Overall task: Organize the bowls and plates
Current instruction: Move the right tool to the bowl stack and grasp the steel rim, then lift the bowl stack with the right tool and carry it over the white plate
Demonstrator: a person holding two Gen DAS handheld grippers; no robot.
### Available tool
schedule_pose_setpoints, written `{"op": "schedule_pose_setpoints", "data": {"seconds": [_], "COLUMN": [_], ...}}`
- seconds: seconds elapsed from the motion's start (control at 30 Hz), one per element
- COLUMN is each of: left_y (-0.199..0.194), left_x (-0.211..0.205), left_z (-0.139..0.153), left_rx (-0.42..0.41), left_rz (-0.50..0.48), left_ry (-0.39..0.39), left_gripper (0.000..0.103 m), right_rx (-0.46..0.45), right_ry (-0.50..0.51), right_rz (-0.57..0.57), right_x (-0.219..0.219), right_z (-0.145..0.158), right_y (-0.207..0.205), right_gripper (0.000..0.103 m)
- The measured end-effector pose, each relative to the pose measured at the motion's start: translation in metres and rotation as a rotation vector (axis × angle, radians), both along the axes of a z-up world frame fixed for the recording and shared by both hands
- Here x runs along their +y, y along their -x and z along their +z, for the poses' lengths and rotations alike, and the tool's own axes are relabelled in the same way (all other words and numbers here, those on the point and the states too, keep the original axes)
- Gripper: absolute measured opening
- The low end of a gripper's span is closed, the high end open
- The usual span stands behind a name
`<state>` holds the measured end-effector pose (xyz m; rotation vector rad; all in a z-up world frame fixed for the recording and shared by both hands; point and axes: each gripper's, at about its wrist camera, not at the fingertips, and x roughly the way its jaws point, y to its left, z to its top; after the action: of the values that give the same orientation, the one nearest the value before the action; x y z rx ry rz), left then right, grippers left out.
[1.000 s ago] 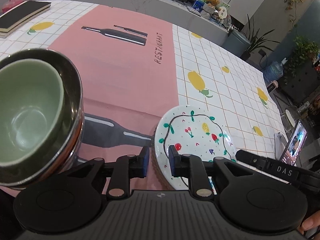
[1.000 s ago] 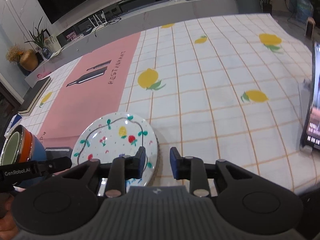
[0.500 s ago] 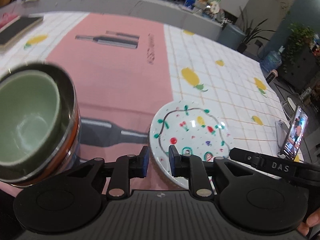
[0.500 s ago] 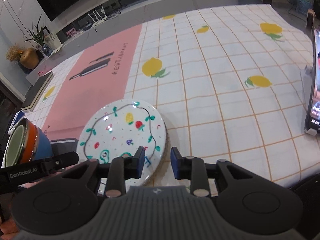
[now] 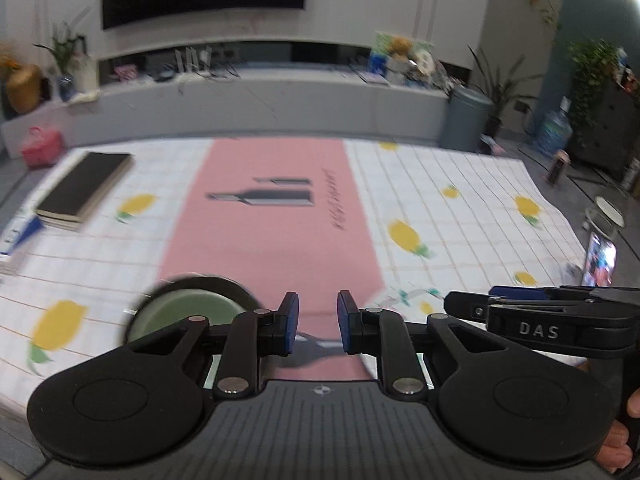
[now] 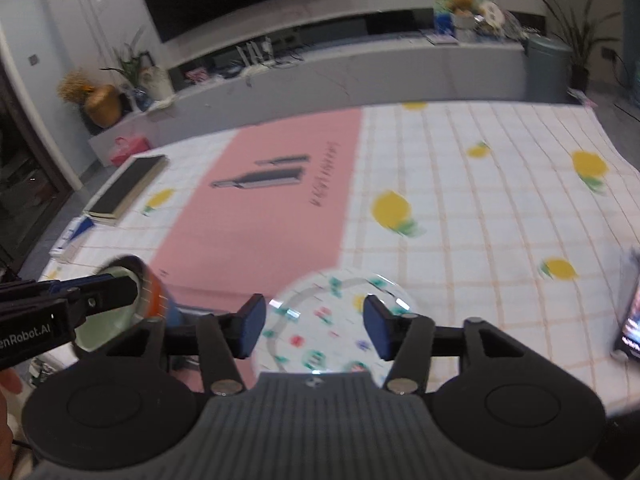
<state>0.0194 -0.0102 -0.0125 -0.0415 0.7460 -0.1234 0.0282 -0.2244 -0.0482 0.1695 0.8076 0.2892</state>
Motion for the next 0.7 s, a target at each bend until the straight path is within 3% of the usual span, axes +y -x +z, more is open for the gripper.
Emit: {"op": "schedule_pose_setpoints", "data": {"seconds": [0.03,0.2,0.3,0.37,0.43,0.57,0.7], "left_y": [0.001,0.002,0.001,0.001,0.003,0.005,0.004], "left_x": [0.007,0.047,0.072,0.085,0.097,0.114,0.127], "left_z": [0.004,0.011,0.008,0.005,0.002,-0.006,-0.018], "left_rx": [-0.011,-0.032,-0.014,-0.002,0.007,0.022,0.075], "left_rz": [0.020,0.116,0.173,0.207,0.234,0.262,0.266], "left_ry": [-0.005,0.023,0.035,0.034,0.045,0.089,0.155], "left_gripper": [0.024,0.030,0.034,0.044,0.058,0.072,0.073], "right_rx": [-0.003,-0.024,-0.045,-0.035,-0.008,0.072,0.176], "right_ry": [-0.009,-0.039,-0.030,-0.038,-0.065,-0.113,-0.123], "right_rz": [0.005,0.023,0.009,0.037,0.063,0.074,0.077], "right_x": [0.005,0.034,0.052,0.064,0.074,0.093,0.111], "right_z": [0.003,0.014,0.018,0.018,0.017,0.008,-0.006], "right_y": [-0.002,-0.005,-0.005,-0.007,-0.010,-0.019,-0.028], "right_gripper": [0.064,0.074,0.076,0.076,0.078,0.085,0.088]}}
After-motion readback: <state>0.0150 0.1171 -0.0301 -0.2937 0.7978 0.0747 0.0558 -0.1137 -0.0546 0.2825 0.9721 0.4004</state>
